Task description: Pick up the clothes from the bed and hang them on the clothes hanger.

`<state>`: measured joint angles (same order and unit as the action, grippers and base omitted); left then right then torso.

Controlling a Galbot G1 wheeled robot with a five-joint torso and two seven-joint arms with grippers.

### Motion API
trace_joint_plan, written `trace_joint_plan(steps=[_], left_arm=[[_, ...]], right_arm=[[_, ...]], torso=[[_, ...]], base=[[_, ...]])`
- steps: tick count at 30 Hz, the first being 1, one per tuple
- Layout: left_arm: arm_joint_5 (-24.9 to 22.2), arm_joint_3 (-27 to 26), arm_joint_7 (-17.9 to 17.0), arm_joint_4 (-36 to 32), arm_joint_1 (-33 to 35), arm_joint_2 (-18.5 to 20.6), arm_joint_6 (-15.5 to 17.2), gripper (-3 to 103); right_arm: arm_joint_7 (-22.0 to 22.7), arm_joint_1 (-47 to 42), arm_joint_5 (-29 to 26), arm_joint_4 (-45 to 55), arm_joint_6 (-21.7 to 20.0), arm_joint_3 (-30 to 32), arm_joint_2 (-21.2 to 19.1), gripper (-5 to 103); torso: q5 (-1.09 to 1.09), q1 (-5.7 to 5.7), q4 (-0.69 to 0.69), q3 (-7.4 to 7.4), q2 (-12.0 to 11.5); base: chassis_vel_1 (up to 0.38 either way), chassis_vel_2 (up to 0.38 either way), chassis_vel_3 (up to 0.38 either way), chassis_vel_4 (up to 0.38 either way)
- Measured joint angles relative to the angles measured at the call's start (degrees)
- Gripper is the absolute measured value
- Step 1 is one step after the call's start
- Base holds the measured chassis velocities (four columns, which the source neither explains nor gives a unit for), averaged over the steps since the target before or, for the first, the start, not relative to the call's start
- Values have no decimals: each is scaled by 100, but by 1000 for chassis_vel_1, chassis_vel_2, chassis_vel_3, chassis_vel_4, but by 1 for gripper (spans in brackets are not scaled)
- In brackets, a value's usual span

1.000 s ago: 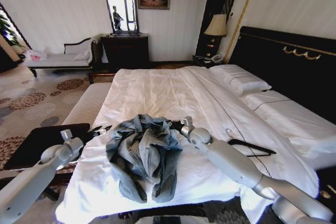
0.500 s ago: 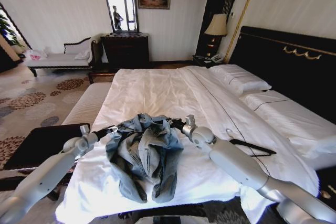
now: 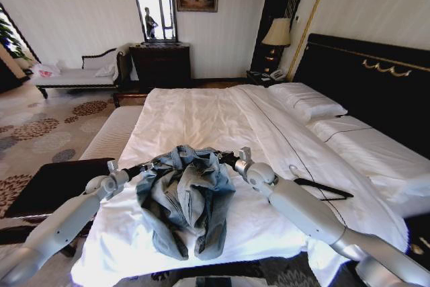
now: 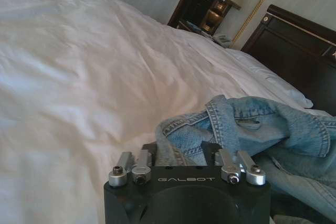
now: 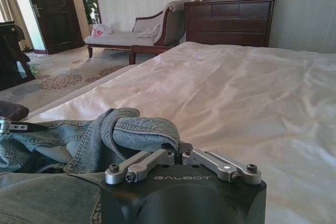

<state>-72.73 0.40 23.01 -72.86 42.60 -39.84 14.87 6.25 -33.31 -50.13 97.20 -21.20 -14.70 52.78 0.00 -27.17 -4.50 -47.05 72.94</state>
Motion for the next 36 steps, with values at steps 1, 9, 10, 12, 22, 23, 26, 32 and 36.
trace_joint_plan(steps=[1, 9, 10, 12, 22, 23, 26, 32, 36], left_arm=[[0, -25, -15, -30, 21, 0, -10, 42], [-59, -627, -240, -650, 427, 164, -92, 15], [-62, -799, -304, -829, 537, 204, -112, 10], [-66, -974, -382, -1000, 624, 237, -126, 5], [-672, -2411, -1050, -2384, 1075, 694, -146, 0], [-758, -2539, -1061, -2501, 1152, 787, -131, 0], [-792, -2743, -1034, -2627, 1387, 946, -109, 0], [-246, -2650, -911, -2319, 1835, 796, -59, 5], [91, -2310, -908, -1894, 1629, 479, -46, 16]], right_arm=[[0, -12, 0, 10, 0, 6, 0, 2], [12, -150, -3, 138, 0, 136, -23, 2], [18, -174, -13, 169, 0, 175, -35, 2], [29, -191, -28, 197, 0, 211, -43, 2], [389, 14, -451, 602, -121, 454, -73, 2], [441, 69, -536, 627, -144, 476, -80, 2], [490, 124, -648, 661, -180, 515, -119, 2], [489, 5, -655, 586, -184, 506, -160, 2], [480, -107, -604, 563, -172, 475, -155, 2]], torso=[[0, 0, 0, 0, 0], [0, 0, 0, 0, 0], [0, 0, -1, 0, 0], [-1, 0, 0, 0, 0], [0, 0, 0, 0, 0], [1, 0, 0, 0, 0], [1, 0, 0, 1, 0], [-1, 1, 0, 0, 1], [-2, 0, 0, 0, 0]], base=[[0, 0, 0, 0], [0, 0, 0, 0], [0, 0, 0, 0], [0, 0, 0, 0], [0, 0, 0, 0], [0, 0, 0, 0], [0, 0, 0, 0], [0, 0, 0, 0], [0, 0, 0, 0]])
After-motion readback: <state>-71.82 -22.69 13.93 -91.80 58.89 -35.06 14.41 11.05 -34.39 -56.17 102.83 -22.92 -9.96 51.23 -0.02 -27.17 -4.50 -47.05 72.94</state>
